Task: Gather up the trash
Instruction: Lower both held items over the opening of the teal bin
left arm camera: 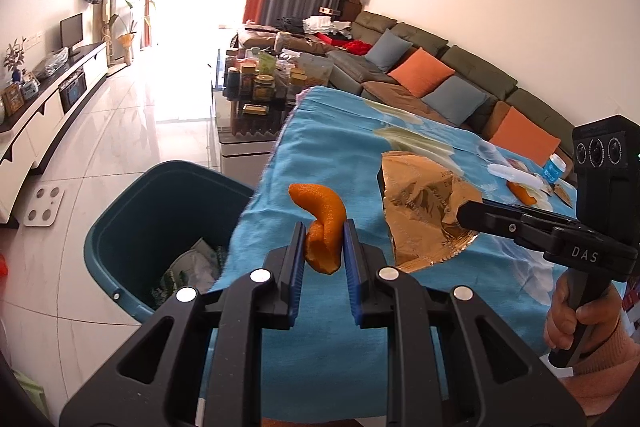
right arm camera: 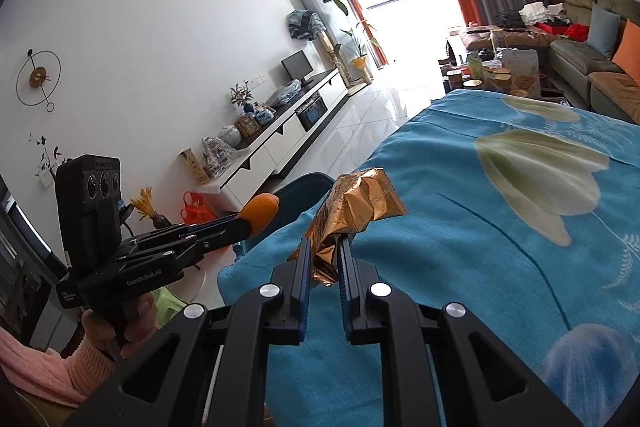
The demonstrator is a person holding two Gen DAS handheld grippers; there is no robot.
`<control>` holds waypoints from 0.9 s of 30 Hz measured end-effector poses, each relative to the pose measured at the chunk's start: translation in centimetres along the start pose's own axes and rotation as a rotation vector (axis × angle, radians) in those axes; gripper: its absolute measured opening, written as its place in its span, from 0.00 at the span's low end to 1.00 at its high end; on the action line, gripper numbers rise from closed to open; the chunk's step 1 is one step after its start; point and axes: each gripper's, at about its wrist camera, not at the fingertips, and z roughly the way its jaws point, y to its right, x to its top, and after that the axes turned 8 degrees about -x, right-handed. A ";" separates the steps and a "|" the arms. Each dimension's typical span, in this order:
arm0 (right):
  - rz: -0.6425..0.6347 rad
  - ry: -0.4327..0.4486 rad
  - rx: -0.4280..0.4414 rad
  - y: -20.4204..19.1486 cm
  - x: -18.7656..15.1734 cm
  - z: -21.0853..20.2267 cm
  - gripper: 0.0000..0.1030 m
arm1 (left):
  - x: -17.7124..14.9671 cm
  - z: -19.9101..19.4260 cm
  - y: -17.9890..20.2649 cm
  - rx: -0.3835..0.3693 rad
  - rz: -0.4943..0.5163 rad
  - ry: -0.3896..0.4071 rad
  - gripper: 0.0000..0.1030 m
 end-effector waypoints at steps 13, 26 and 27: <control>-0.057 -0.027 0.033 -2.0 0.9 2.1 0.11 | 0.1 -1.1 -1.9 0.046 -0.022 0.020 0.18; -0.085 -0.054 0.056 -3.2 1.6 4.0 0.11 | -0.2 -1.4 -3.5 0.077 -0.057 0.025 0.18; -0.086 -0.056 0.058 -3.3 1.6 4.2 0.11 | -0.2 -1.4 -3.6 0.079 -0.060 0.026 0.18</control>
